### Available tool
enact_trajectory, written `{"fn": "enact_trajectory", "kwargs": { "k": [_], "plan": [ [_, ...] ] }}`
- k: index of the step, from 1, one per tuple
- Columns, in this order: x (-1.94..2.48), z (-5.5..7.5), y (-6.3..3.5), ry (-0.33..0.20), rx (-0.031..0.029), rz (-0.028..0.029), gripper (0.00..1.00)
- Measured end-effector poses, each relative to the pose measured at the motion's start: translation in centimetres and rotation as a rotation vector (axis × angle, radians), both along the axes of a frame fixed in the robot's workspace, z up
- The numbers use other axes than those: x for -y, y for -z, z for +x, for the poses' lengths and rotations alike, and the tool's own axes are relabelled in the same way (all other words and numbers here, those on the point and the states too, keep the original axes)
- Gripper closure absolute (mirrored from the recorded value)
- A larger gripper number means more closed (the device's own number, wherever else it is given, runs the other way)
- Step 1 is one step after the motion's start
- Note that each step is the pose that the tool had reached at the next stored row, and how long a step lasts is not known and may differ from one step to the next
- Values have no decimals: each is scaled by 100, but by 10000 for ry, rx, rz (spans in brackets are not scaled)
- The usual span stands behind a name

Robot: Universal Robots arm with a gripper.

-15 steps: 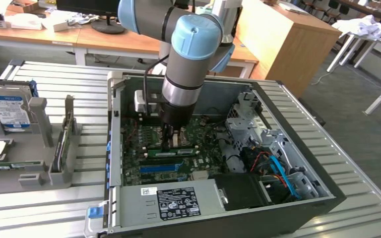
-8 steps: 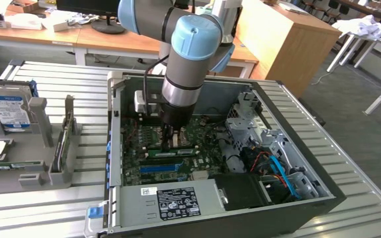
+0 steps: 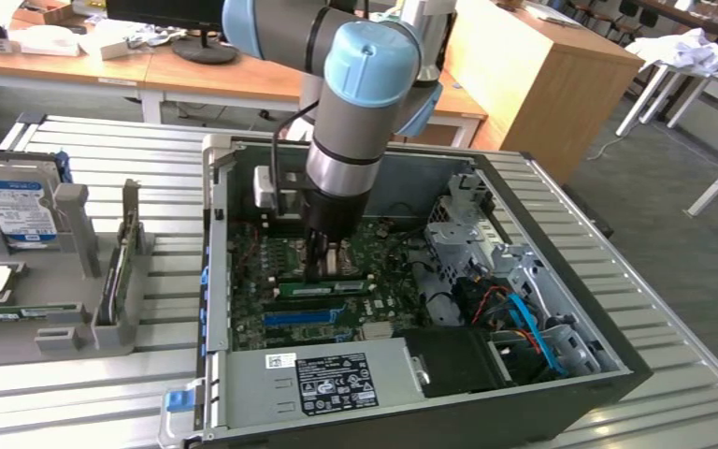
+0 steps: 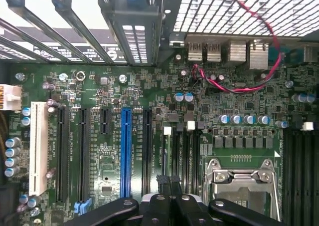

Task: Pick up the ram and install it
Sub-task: 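Press down the ram until it locks into place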

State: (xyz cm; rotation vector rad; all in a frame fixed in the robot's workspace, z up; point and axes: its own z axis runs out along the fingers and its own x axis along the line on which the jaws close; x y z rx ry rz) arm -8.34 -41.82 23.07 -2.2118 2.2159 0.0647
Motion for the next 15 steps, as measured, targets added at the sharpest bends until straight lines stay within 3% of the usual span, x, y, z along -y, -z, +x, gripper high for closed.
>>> {"fn": "enact_trajectory", "kwargs": {
  "k": [15],
  "plan": [
    [0, -1, -413, 1, -1, -2, 89]
  ]
}}
